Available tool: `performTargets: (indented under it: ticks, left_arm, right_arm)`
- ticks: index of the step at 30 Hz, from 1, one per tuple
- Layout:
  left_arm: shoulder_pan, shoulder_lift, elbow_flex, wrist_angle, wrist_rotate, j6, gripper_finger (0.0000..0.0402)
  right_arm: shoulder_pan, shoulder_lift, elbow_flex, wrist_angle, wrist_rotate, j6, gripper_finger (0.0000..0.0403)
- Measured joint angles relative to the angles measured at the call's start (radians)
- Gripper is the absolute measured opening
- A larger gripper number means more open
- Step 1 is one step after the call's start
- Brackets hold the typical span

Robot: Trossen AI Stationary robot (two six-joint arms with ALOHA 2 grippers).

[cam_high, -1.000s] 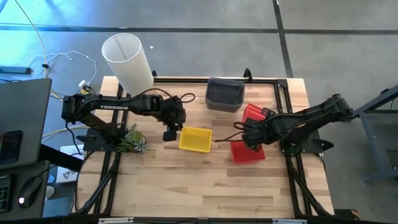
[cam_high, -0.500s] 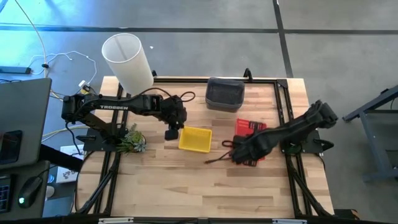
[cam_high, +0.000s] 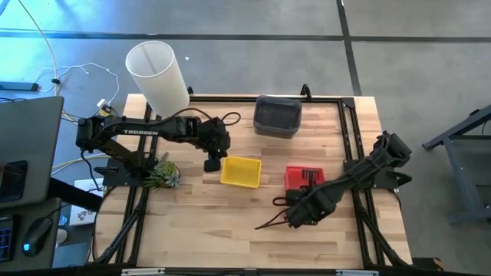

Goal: Stack baskets by color
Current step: Stack the top red bin on the stacked red bin

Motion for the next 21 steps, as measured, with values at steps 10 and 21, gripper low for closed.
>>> performTargets:
  ticks: [10,21]
  left_arm:
    - [0.000,0.000,0.000,0.000,0.000,0.000,0.0111]
    - [0.000,0.000,0.000,-0.001,0.000,0.000,0.0111]
  right_arm:
    - [0.002,0.074,0.000,-0.030,-0.011,-0.040,0.0000]
    - [0.000,0.123,0.000,-0.043,-0.036,-0.031,0.0000]
